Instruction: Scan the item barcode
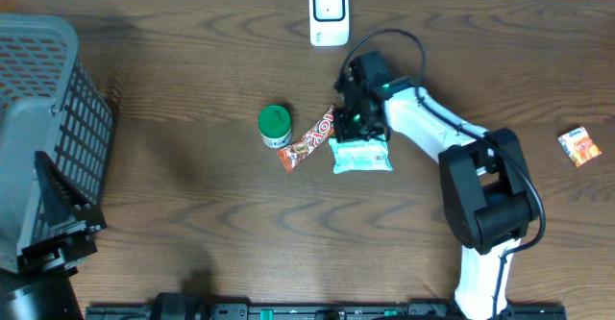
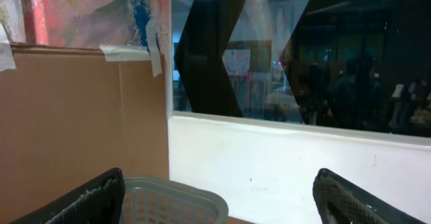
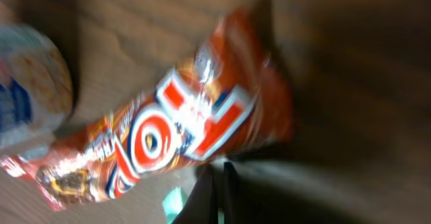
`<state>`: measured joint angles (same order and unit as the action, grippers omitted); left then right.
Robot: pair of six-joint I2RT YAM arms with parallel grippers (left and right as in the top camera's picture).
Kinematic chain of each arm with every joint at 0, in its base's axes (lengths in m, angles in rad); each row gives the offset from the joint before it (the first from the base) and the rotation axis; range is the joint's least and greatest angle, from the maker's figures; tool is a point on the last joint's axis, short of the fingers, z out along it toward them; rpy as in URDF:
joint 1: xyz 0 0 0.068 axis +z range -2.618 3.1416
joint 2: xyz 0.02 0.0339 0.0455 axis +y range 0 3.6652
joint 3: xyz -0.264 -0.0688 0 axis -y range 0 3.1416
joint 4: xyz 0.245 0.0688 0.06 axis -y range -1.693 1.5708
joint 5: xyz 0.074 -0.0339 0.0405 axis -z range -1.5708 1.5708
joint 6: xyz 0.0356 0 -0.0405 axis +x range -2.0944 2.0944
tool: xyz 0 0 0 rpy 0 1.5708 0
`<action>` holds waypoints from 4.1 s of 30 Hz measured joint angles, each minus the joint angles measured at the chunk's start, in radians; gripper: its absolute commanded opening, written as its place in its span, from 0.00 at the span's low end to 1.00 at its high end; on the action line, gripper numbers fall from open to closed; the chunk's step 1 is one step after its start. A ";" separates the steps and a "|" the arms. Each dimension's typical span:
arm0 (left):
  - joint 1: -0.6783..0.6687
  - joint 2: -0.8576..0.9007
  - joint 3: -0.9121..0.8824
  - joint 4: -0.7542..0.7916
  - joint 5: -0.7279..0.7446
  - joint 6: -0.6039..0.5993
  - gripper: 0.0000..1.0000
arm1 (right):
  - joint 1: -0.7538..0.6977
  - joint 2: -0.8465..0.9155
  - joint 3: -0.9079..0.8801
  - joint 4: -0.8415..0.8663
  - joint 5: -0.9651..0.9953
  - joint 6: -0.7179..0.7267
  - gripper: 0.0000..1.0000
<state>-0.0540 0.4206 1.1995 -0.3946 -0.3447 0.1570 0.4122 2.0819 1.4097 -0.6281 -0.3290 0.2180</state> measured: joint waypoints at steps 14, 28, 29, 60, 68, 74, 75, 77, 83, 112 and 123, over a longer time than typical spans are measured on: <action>0.000 0.000 0.000 0.011 0.000 0.000 0.89 | 0.074 -0.111 0.005 -0.573 0.326 -0.005 0.01; 0.000 0.000 0.000 0.024 0.000 0.000 0.89 | -0.013 -0.570 -0.019 -0.633 0.178 0.064 0.01; 0.000 0.000 0.000 0.031 0.000 0.000 0.89 | -0.021 -0.597 -0.043 -0.630 0.164 0.068 0.01; 0.000 0.000 0.000 0.040 0.000 0.000 0.89 | -0.119 -0.534 -0.623 0.177 0.335 0.295 0.02; 0.000 0.000 0.000 0.039 0.000 0.000 0.89 | -0.209 -0.534 -0.411 0.051 0.246 0.196 0.99; 0.000 0.000 0.000 0.040 0.000 0.000 0.89 | -0.297 -0.504 -0.407 -0.001 0.024 0.027 0.99; 0.000 0.000 0.000 0.040 0.000 0.000 0.89 | -0.325 -0.487 -0.407 -0.008 -0.018 -0.013 0.99; 0.000 0.000 0.000 0.040 0.000 0.000 0.89 | -0.381 -0.446 -0.407 -0.019 -0.090 -0.085 0.99; 0.000 0.000 0.000 0.047 0.000 0.000 0.89 | -0.500 -0.297 -0.407 -0.032 -0.234 -0.253 0.99; 0.000 -0.089 0.000 0.051 0.000 0.000 0.89 | -0.441 -0.060 -0.321 -0.090 -0.471 -0.404 0.01; 0.000 -0.089 0.000 0.049 0.000 0.000 0.89 | -0.433 -0.266 -0.222 -0.332 -0.401 -0.517 0.01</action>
<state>-0.0540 0.3317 1.1992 -0.3454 -0.3450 0.1570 -0.0208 1.8164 1.1877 -0.9604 -0.7300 -0.2985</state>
